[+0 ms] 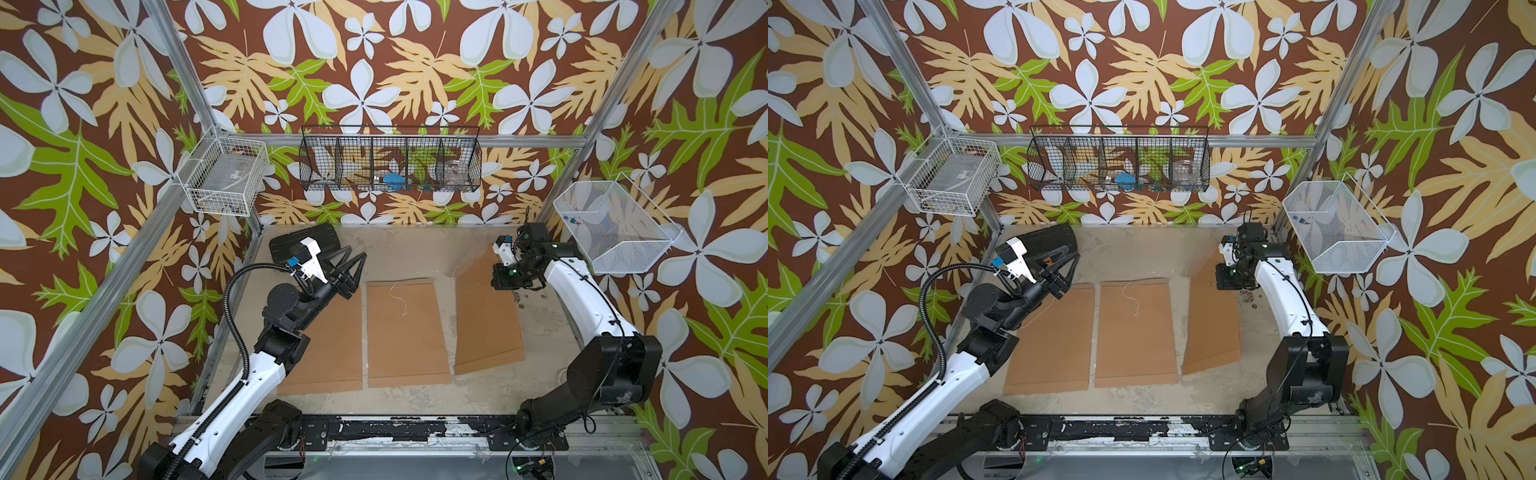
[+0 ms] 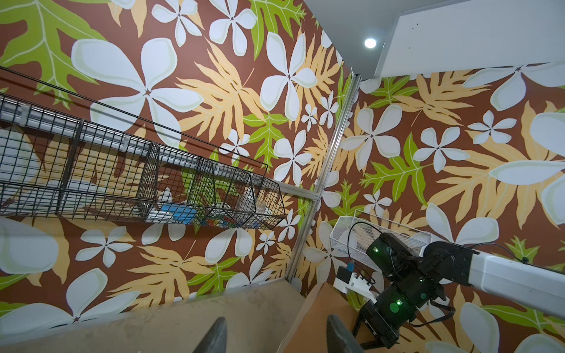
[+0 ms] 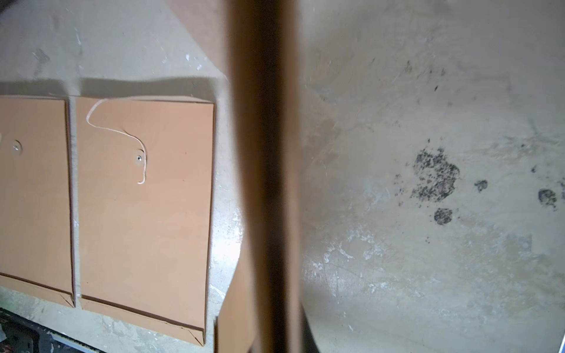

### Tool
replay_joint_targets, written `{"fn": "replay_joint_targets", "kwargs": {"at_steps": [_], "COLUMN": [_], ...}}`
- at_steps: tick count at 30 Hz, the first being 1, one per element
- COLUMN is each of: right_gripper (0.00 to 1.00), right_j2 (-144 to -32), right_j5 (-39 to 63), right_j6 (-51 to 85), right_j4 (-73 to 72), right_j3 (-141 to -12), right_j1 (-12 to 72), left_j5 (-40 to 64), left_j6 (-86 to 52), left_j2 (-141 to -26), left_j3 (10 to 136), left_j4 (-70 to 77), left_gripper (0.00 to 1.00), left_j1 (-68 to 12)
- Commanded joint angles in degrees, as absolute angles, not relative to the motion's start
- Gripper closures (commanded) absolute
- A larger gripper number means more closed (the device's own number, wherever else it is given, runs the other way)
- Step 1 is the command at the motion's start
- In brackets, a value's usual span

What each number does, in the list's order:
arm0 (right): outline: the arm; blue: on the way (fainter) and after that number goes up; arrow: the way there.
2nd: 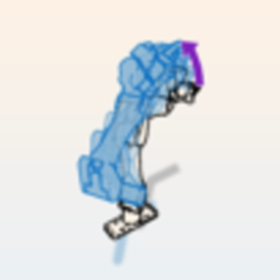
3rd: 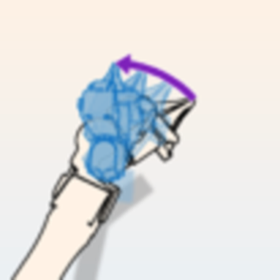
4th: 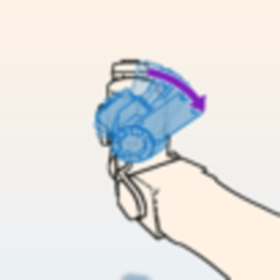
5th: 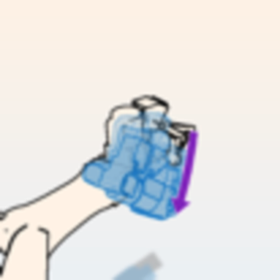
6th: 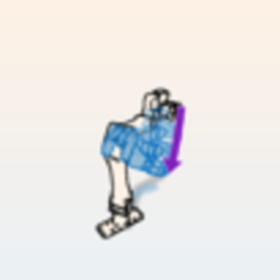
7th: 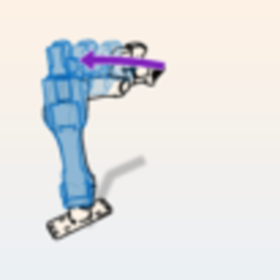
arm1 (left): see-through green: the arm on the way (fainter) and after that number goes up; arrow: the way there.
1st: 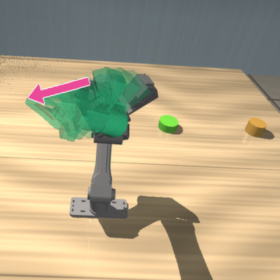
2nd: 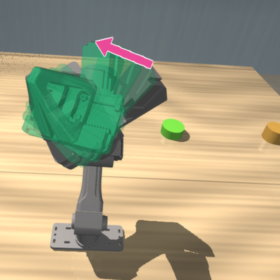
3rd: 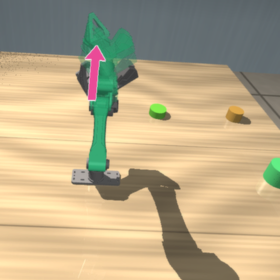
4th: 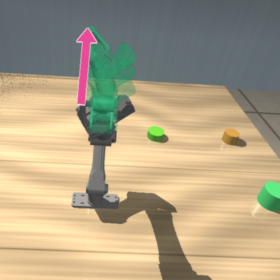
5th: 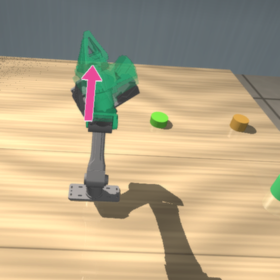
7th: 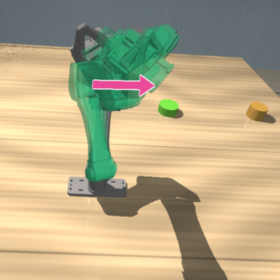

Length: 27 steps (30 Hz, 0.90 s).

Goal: Open the file bag
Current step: Place the file bag at the center of the board.

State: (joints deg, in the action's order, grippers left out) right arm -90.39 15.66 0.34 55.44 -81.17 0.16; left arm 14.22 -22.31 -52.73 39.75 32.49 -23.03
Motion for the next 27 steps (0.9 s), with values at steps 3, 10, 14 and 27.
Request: {"fn": "replay_joint_targets", "kwargs": {"at_steps": [3,10,14,27], "right_gripper": [1.0,1.0,1.0,1.0], "right_j2": [-92.1,-94.0,-96.2,-101.2], "right_j5": [11.4,5.7,-0.2,-12.3], "right_j6": [-0.9,-1.1,-1.1,-2.4], "right_j4": [52.9,51.2,51.5,52.2], "right_j3": [-79.1,-77.0,-77.7,-78.2], "right_j1": [0.2,0.2,0.2,2.7], "left_j5": [15.4,15.9,16.4,16.9], "left_j6": [-21.5,-21.3,-21.4,-21.0], "left_j2": [-53.9,-56.0,-56.8,-58.0], "left_j3": [40.7,41.0,41.1,41.4], "left_j4": [33.2,33.4,33.7,33.8], "left_gripper": [0.45,0.45,0.45,0.45], "left_j1": [-23.0,-23.0,-23.0,-23.0]}}
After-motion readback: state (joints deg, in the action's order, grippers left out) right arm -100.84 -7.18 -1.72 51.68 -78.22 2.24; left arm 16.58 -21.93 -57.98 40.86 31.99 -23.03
